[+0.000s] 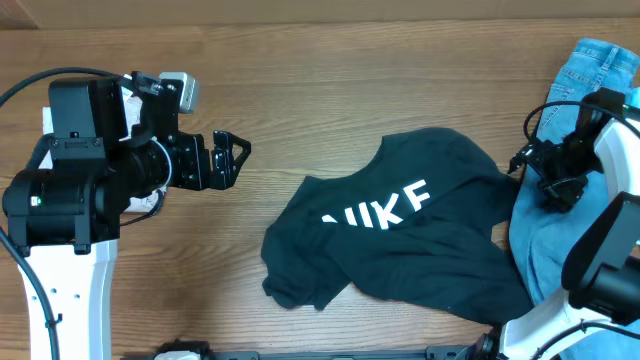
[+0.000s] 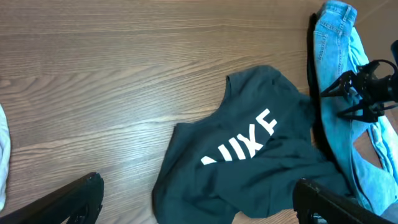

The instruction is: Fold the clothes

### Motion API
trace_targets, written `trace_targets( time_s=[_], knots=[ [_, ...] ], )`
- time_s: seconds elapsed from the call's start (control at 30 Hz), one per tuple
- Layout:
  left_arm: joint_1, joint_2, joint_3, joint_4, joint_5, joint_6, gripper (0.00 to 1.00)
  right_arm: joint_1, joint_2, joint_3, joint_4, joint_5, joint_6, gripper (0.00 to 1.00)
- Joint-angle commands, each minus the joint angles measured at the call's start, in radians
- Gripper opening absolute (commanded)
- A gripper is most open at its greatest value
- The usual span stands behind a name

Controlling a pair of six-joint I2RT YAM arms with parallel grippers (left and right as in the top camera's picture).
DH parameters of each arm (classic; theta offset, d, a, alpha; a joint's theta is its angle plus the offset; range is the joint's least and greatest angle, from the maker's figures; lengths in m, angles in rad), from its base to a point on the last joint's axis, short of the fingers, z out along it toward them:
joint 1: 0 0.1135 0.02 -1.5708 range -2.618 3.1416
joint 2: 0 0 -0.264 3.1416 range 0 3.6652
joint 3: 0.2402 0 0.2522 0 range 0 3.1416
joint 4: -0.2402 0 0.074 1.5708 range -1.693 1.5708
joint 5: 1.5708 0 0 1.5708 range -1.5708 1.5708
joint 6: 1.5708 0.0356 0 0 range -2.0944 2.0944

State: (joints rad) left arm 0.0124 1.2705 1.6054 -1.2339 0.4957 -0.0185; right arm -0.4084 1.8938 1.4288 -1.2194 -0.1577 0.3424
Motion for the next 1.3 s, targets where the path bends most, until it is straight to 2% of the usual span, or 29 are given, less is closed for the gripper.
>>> trace_targets(
  time_s=[0.0, 0.13, 0.2, 0.23, 0.33, 0.43, 0.53, 0.63, 0.67, 0.73, 0.77, 0.8, 0.93, 1.07, 1.2, 1.23, 1.27],
  knots=[
    [-0.006, -0.001, 0.021, 0.003, -0.023, 0.043, 1.00, -0.033, -0.105, 0.004, -0.006, -0.091, -0.070, 0.88],
    [-0.006, -0.001, 0.021, 0.005, -0.081, 0.042, 1.00, -0.078, -0.262, 0.036, -0.034, -0.074, -0.066, 0.89],
    [-0.006, -0.001, 0.021, 0.004, -0.088, 0.042, 1.00, -0.103, -0.350, 0.036, -0.072, 0.000, -0.019, 0.97],
    [-0.006, -0.001, 0.021, 0.004, -0.088, 0.042, 1.00, -0.112, -0.367, 0.036, -0.090, 0.025, -0.008, 1.00],
    [-0.006, -0.001, 0.021, 0.004, -0.089, 0.043, 1.00, -0.121, -0.364, 0.005, -0.132, 0.034, -0.002, 1.00],
    [-0.006, -0.001, 0.021, 0.002, -0.089, 0.058, 1.00, -0.121, -0.363, -0.122, -0.106, 0.053, 0.008, 1.00],
    [-0.006, -0.001, 0.021, 0.004, -0.089, 0.095, 1.00, -0.121, -0.362, -0.288, -0.005, 0.072, 0.040, 0.99],
    [-0.006, -0.001, 0.021, 0.002, -0.088, 0.101, 1.00, -0.121, -0.362, -0.396, 0.113, 0.076, 0.079, 0.93],
    [-0.006, -0.001, 0.021, -0.001, -0.088, 0.101, 1.00, -0.121, -0.362, -0.414, 0.156, 0.074, 0.078, 0.87],
    [-0.006, -0.001, 0.021, -0.009, -0.088, 0.101, 1.00, -0.121, -0.362, -0.419, 0.205, 0.075, 0.077, 0.46],
    [-0.006, -0.001, 0.021, -0.016, -0.088, 0.101, 1.00, -0.124, -0.362, -0.415, 0.243, 0.080, 0.077, 0.15],
    [-0.006, -0.001, 0.021, -0.022, -0.088, 0.101, 1.00, -0.134, -0.362, -0.402, 0.255, 0.083, 0.078, 0.04],
    [-0.006, -0.001, 0.021, -0.045, -0.088, 0.101, 1.00, -0.230, -0.362, -0.245, 0.249, 0.132, 0.079, 0.04],
    [-0.006, -0.001, 0.021, -0.071, -0.088, 0.089, 1.00, -0.362, -0.362, -0.036, 0.212, 0.240, 0.243, 0.04],
    [-0.006, -0.001, 0.021, -0.068, -0.084, 0.082, 1.00, -0.439, -0.362, 0.046, 0.253, 0.133, 0.294, 0.04],
    [-0.006, -0.001, 0.021, -0.067, -0.084, 0.081, 1.00, -0.439, -0.361, 0.045, 0.249, 0.140, 0.290, 0.08],
    [-0.006, -0.001, 0.021, -0.067, -0.084, 0.072, 1.00, -0.435, -0.357, 0.044, 0.240, 0.163, 0.286, 0.24]
  ],
)
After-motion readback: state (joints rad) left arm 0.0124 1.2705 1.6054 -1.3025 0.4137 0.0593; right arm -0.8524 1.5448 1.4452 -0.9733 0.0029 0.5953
